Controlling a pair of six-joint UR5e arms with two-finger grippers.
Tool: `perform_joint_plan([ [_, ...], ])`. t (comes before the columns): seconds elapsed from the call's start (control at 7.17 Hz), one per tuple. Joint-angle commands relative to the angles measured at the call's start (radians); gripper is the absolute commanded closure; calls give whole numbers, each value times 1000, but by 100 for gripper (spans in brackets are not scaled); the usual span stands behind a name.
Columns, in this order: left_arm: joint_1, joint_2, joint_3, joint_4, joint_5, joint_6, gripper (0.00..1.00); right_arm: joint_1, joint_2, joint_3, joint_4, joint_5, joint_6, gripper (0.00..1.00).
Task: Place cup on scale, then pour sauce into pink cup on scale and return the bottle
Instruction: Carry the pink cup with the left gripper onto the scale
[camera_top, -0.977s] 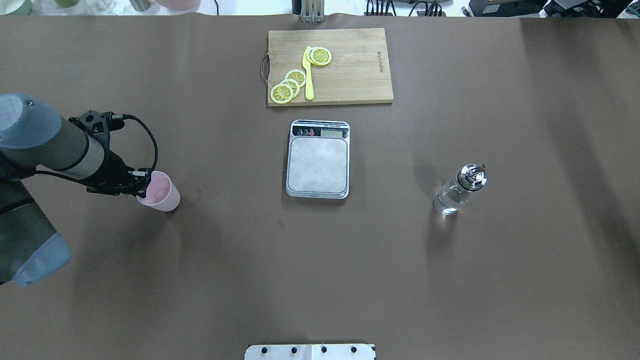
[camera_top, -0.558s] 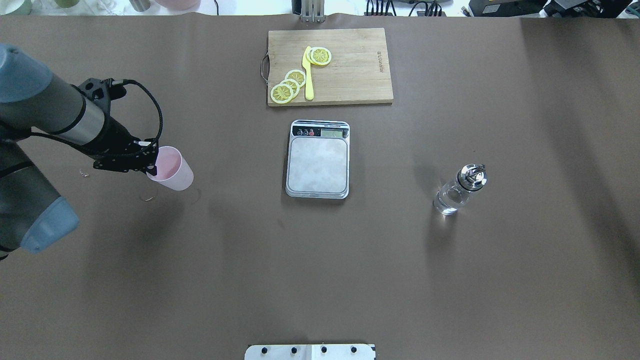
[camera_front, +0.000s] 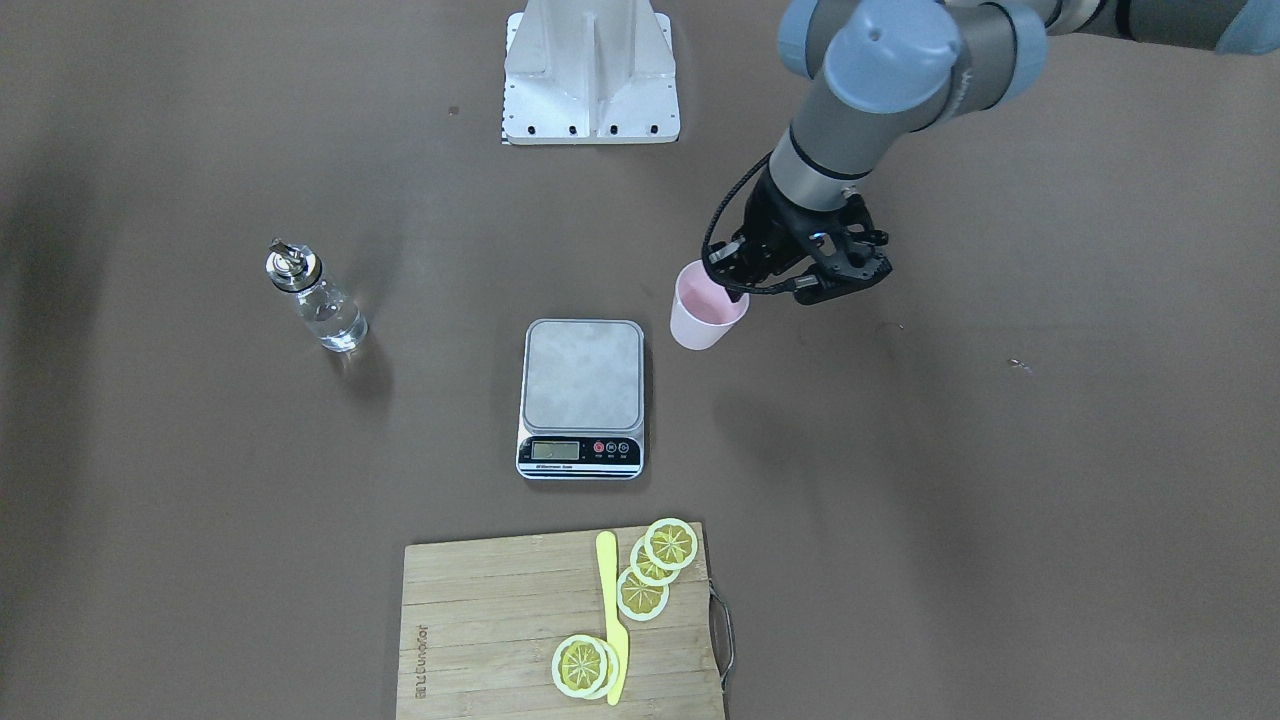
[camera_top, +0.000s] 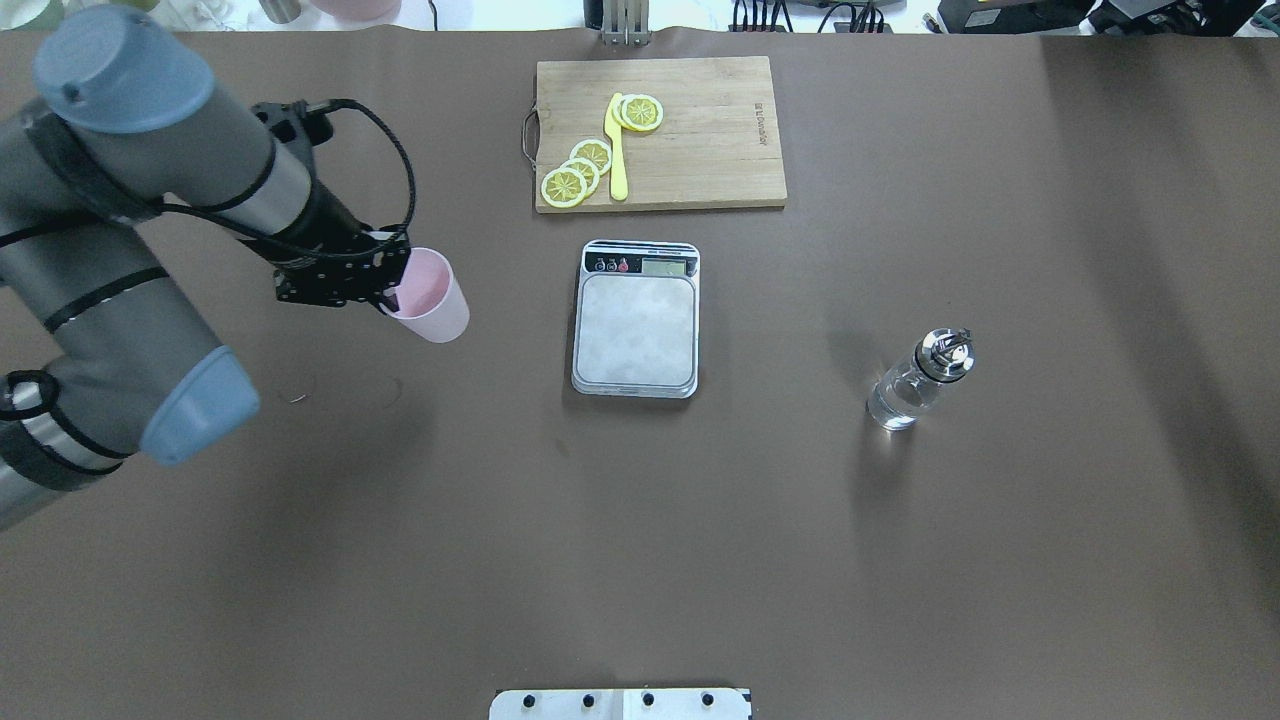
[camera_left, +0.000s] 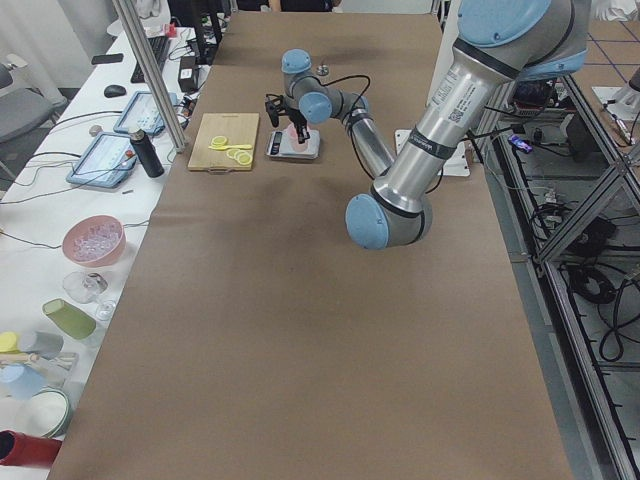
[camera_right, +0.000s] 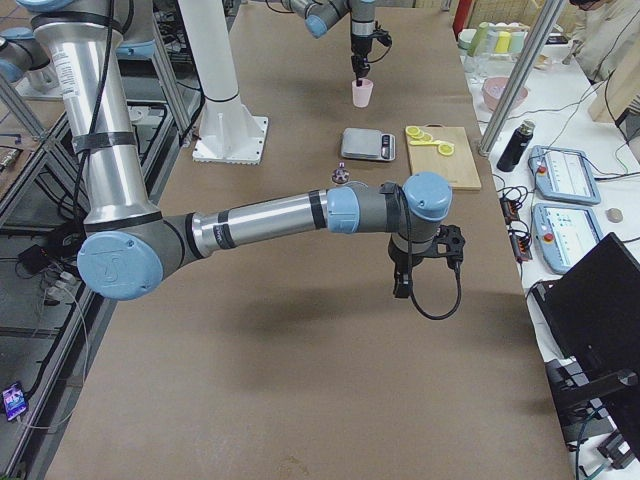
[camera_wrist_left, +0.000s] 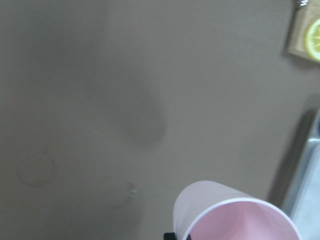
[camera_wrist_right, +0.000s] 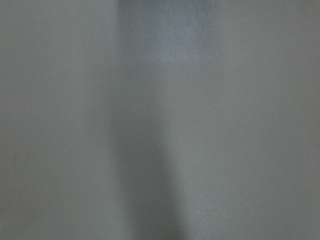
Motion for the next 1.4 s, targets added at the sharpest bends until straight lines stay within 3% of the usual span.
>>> perform_joint_plan([
  [0.0,43,-140,118,3,50,-60,100,-17,-3,58,169,0,7,0],
  [0.28,69,-221,241,-11,101,-68,100,-49,-37,67,335,2,53,0],
  [0.7,138,-223,297,-34,164,-68,100,-82,-32,123,382,-6,89,0],
  [0.84,141,-222,304,-38,164,-68,100,-130,-26,178,393,-23,184,0],
  [1.12,137,-211,303,-69,164,-59,98,-257,-20,330,393,-154,347,0],
  [1.26,123,-185,294,-113,161,-18,2,-273,-17,344,393,-161,350,0],
])
